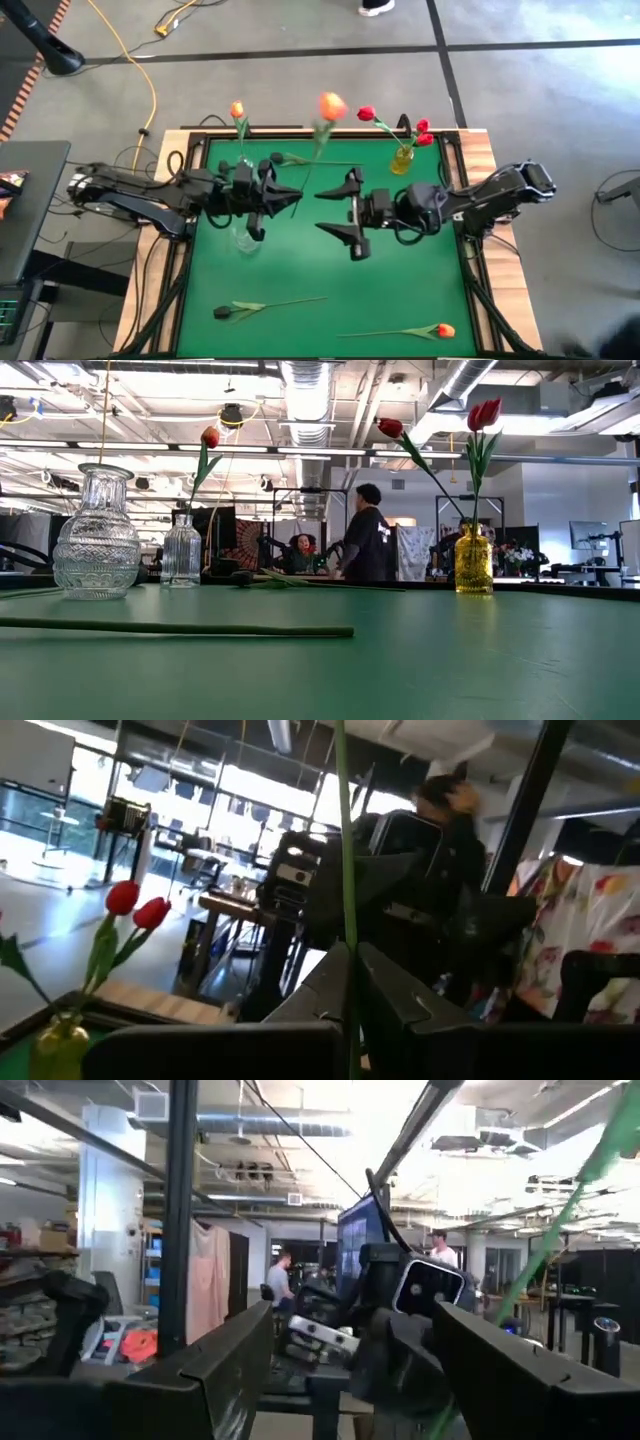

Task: Sort flowers into vase by color
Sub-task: Put the top orange flower into the top transparent vase

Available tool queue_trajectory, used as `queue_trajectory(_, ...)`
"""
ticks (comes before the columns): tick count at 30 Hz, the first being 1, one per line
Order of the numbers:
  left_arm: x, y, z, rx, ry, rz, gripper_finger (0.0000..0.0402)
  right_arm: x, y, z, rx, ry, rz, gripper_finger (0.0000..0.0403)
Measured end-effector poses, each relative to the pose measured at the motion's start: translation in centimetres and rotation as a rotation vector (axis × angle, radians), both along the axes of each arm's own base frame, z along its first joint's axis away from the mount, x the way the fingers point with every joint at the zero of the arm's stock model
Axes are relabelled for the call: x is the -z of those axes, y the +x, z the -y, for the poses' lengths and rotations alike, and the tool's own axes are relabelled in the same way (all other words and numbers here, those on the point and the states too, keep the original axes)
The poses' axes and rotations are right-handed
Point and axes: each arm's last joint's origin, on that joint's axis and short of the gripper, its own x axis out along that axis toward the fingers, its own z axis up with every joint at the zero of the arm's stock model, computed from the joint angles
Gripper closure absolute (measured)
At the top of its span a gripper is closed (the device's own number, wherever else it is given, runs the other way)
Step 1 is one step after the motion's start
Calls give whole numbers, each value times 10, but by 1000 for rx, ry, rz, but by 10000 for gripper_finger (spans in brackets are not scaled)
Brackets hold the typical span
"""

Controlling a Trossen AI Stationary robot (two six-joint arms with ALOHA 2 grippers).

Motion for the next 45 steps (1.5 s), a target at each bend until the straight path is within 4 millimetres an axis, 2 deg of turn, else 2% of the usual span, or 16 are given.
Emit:
queue_trajectory(4,7,6,6,19,9,-34,401,-5,6,6,106,25,-55,104)
queue_trajectory(7,7,6,9,14,18,-29,401,-8,3,10,184,45,-108,104)
queue_trajectory(14,7,6,11,19,26,-29,401,-9,0,13,143,175,-126,104)
queue_trajectory(21,7,6,11,18,28,-35,401,-3,5,10,99,215,-150,104)
queue_trajectory(29,7,6,11,2,23,-37,401,-3,5,14,101,246,-143,127)
queue_trajectory(39,9,6,10,-39,7,-56,401,13,23,18,109,289,-155,130)
queue_trajectory(42,9,6,9,-55,4,-56,401,14,24,18,109,289,-155,143)
queue_trajectory(45,9,6,9,-57,4,-57,401,13,24,20,114,292,-147,181)
